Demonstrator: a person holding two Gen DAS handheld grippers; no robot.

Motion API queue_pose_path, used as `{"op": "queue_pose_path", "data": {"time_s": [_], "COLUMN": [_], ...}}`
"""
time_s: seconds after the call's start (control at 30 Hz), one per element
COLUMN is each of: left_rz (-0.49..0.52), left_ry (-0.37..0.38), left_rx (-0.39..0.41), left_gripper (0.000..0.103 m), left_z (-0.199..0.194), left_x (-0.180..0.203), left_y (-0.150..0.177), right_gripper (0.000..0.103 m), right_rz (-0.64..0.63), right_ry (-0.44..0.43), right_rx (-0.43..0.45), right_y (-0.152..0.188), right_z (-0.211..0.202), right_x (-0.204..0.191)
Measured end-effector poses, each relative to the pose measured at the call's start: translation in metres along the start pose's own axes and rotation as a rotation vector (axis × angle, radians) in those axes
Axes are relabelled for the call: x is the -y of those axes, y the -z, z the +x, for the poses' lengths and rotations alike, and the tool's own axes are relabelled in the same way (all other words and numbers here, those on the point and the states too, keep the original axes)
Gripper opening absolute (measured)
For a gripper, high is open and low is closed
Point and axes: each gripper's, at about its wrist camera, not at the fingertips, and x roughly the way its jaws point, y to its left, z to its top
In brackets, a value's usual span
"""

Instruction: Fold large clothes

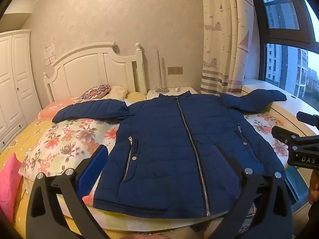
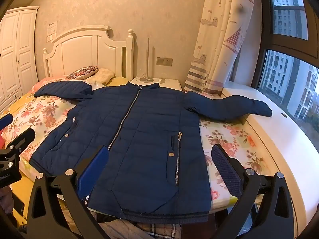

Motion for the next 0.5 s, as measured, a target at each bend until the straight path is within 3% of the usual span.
{"op": "queue_pose_path", "data": {"time_s": [0.5], "left_rz": [-0.012], "left_ry": [0.004], "left_rx": [-0.004], "left_gripper": [0.101], "left_z": [0.002], "left_x": [-0.006], "left_y": [0.005], "right_gripper": [0.099], "right_rz": [-0.011], "right_ry": [-0.015], "right_rx": [-0.009], "right_y": [0.0], "right_z": [0.005], "right_x": [-0.002]}}
